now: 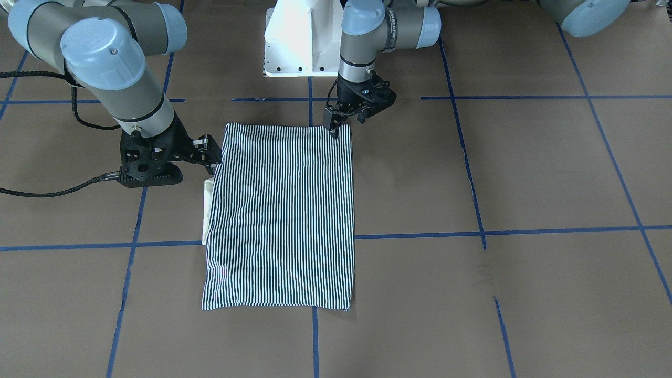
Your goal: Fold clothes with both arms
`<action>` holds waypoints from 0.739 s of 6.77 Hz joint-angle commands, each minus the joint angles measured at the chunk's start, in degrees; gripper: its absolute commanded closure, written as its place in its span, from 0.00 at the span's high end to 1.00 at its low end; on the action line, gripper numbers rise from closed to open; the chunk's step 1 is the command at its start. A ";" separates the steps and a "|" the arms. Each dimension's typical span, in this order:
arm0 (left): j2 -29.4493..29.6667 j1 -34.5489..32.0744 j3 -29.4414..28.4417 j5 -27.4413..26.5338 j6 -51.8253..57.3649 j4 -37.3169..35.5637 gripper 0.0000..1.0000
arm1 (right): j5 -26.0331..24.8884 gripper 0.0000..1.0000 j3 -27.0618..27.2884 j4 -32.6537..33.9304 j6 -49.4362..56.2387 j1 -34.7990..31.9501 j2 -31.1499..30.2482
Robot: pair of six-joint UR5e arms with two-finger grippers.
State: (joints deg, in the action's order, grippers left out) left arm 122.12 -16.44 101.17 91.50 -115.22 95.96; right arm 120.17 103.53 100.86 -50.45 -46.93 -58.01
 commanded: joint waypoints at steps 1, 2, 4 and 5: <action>1.19 0.09 -1.41 0.00 0.00 -0.07 0.97 | 0.06 1.00 0.00 0.04 0.00 0.00 0.00; 1.10 0.27 -1.50 0.00 0.00 -0.07 0.95 | -0.03 1.00 0.00 0.04 0.00 -0.09 -0.08; 1.01 0.79 -1.41 0.00 0.00 -0.16 0.89 | 0.06 1.00 0.09 0.04 0.00 -0.09 -0.08; 1.10 0.97 -1.41 0.00 0.00 -0.16 0.89 | -0.03 1.00 0.44 0.13 0.00 -0.09 -0.17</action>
State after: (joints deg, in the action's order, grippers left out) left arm 123.18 -15.78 99.76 91.49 -115.23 95.81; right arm 120.19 103.69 100.92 -50.45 -47.01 -58.12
